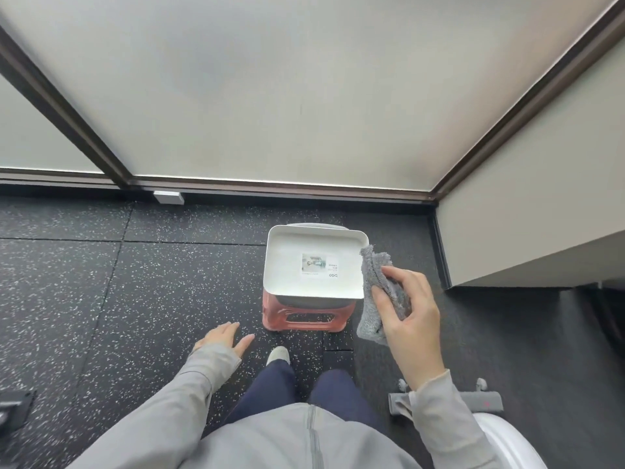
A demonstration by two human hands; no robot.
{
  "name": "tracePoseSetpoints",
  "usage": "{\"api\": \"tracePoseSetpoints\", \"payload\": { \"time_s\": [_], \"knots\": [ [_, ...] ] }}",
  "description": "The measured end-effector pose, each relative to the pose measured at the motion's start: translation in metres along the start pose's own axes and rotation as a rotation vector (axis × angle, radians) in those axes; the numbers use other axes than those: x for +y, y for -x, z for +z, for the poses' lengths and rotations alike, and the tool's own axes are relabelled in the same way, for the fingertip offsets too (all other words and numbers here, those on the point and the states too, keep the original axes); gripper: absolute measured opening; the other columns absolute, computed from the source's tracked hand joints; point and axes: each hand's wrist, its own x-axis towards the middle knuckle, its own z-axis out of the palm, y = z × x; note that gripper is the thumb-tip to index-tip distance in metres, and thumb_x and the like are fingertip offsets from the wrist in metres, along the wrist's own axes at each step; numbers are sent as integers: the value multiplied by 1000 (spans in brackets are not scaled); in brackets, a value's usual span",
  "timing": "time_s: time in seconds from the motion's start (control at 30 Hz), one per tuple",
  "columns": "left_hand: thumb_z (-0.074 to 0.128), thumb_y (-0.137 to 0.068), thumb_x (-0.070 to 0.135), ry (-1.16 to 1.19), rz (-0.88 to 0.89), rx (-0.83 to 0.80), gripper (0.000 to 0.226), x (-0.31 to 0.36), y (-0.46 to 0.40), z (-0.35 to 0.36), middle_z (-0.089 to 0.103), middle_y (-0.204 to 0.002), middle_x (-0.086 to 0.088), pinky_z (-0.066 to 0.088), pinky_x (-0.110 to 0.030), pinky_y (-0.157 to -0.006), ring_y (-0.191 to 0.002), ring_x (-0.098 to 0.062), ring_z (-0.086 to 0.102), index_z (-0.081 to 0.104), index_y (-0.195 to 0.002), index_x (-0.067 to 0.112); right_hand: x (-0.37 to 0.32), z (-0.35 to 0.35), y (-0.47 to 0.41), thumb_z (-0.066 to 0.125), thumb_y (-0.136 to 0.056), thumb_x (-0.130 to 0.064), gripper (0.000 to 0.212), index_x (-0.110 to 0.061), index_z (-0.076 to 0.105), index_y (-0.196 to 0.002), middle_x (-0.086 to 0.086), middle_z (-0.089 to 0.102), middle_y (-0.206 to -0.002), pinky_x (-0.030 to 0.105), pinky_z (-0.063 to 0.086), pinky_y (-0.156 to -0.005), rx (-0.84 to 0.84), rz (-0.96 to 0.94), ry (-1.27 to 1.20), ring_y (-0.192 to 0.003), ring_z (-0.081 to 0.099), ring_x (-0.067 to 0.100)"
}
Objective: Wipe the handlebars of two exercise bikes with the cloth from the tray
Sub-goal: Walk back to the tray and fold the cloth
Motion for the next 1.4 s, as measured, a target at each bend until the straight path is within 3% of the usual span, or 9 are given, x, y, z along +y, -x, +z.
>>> {"api": "tracePoseSetpoints", "payload": {
  "time_s": [0.43,0.6,0.77,0.9,1.0,1.13,1.2,1.3,1.4],
  "knots": [
    [44,-95,38,419,241,204,50,99,-22,-111,42,-144,-7,32,-41,-112,-131,-23,41,37,-139,16,-9,46,-96,64,-86,-10,24,-18,62,-109,-4,55,-104,10,41,-89,-45,-53,24,-99,53,0],
    [43,-94,43,950,350,177,33,160,4,-142,62,-119,-1,53,-23,-56,-90,-15,60,52,-123,30,-5,66,-114,62,-88,-11,21,-13,64,-109,1,55,-105,3,36,-86,-92,-30,-12,-96,51,-3],
    [40,-91,54,1209,283,68,16,187,22,-147,60,-89,16,41,-16,-39,-66,-11,58,54,-95,48,0,73,-117,58,-92,-12,22,-12,64,-113,0,55,-105,0,33,-84,-141,-6,-68,-95,48,-14],
    [52,-86,54,1215,298,18,30,194,25,-149,57,-94,21,45,-24,-52,-78,-9,58,52,-112,39,4,67,-121,54,-94,-10,24,-12,63,-116,-5,56,-106,5,39,-87,-135,3,-128,-96,49,-14],
    [66,-70,48,1221,365,29,52,195,27,-150,64,-111,2,51,-42,-74,-99,-21,62,55,-117,28,4,59,-125,53,-94,-8,24,-17,62,-114,-6,60,-108,15,45,-90,-116,43,-183,-101,54,-6],
    [63,-85,23,1313,334,58,19,198,22,-147,67,-100,2,48,-42,-77,-89,-18,62,58,-103,25,11,46,-129,49,-94,-5,27,-21,62,-112,1,66,-113,26,49,-91,-82,100,-272,-107,61,12],
    [49,-92,13,1412,262,38,19,199,18,-146,65,-87,-2,44,-48,-85,-84,-25,59,62,-88,26,15,40,-129,48,-95,-3,32,-30,61,-107,-3,67,-108,21,51,-86,-64,154,-341,-100,63,5],
    [41,-93,9,1491,185,15,29,196,15,-144,60,-74,-4,39,-31,-71,-68,-22,53,63,-82,25,25,33,-129,48,-93,1,39,-36,58,-101,-7,64,-106,21,51,-86,-28,282,-427,-92,63,-3],
    [37,-93,3,1544,219,-10,26,197,17,-144,60,-70,-2,44,-20,-53,-53,-12,57,58,-98,18,37,31,-128,51,-94,-3,27,-21,59,-113,10,60,-120,43,48,-99,-78,542,-624,-107,61,19]
  ]
}}
